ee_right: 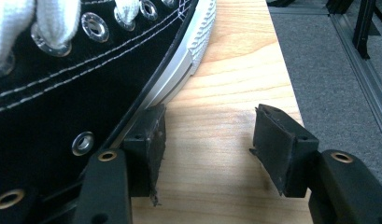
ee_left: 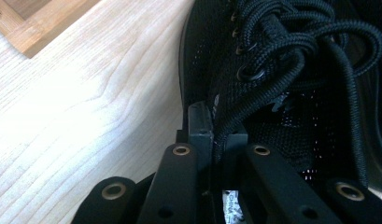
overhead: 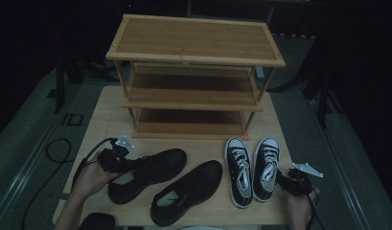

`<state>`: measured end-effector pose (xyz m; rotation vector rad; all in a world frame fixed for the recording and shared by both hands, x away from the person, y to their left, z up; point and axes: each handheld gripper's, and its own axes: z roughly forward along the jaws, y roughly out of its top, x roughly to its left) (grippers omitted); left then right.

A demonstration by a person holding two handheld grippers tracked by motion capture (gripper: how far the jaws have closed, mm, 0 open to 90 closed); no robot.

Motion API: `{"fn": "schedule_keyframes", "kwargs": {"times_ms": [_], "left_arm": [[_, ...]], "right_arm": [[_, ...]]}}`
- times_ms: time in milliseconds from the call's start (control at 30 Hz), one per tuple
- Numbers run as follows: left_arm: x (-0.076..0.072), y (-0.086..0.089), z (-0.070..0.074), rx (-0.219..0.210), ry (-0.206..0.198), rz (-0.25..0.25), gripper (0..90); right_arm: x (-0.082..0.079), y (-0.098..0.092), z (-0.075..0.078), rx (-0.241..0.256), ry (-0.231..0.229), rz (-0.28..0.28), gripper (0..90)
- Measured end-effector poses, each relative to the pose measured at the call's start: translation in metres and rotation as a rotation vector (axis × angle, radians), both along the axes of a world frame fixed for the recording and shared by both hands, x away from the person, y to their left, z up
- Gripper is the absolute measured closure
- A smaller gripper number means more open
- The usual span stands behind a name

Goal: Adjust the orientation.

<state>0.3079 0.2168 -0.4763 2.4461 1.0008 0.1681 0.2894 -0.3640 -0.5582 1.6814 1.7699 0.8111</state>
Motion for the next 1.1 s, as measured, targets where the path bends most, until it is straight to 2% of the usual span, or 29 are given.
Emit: {"fn": "schedule_keyframes", "kwargs": {"times_ms": [400,700,1100], "left_arm": [[0.008,-0.003,0.001,-0.056,0.004,0.026,87.7],[0.014,-0.006,0.007,-0.062,-0.011,0.048,87.7],[0.027,-0.016,0.015,-0.034,-0.044,0.096,87.6]], "right_arm": [[0.0,0.0,0.0,0.0,0.0,0.001,43.5],[0.0,0.0,0.0,0.0,0.0,0.001,43.5],[0.0,0.0,0.0,0.001,0.0,0.002,43.5]]}}
